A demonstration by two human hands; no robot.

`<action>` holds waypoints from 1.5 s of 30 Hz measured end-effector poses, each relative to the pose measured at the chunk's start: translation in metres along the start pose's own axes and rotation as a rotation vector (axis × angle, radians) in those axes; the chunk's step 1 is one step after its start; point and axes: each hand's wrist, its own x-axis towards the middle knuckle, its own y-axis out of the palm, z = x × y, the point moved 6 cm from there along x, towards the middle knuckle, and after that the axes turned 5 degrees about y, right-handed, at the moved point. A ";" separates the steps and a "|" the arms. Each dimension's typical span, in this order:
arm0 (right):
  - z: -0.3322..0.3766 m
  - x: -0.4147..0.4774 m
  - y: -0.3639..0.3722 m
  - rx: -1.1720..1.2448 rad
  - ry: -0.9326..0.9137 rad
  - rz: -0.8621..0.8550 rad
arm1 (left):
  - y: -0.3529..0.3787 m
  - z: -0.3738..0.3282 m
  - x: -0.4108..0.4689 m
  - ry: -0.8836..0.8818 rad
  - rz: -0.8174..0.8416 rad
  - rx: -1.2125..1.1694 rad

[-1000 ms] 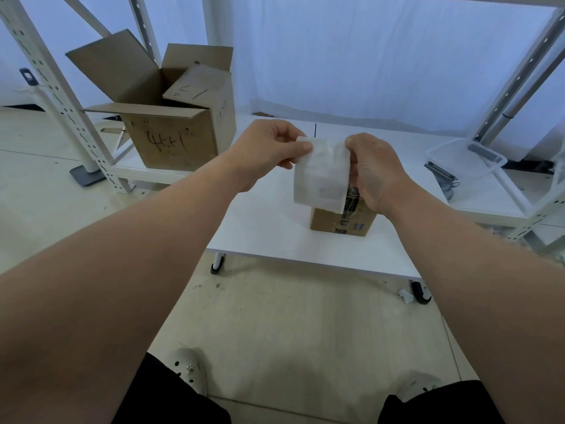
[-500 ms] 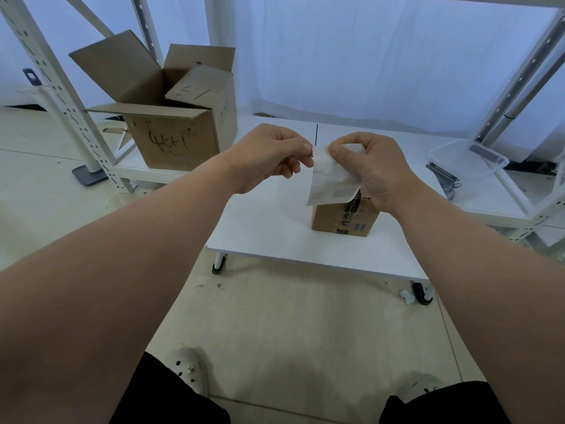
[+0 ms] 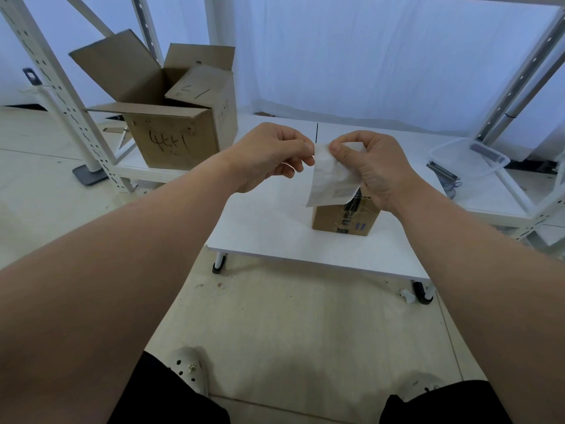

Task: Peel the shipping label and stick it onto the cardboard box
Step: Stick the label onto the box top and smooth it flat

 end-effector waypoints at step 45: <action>0.002 0.003 0.014 0.595 0.240 0.122 | 0.008 -0.027 0.007 0.418 -0.186 0.670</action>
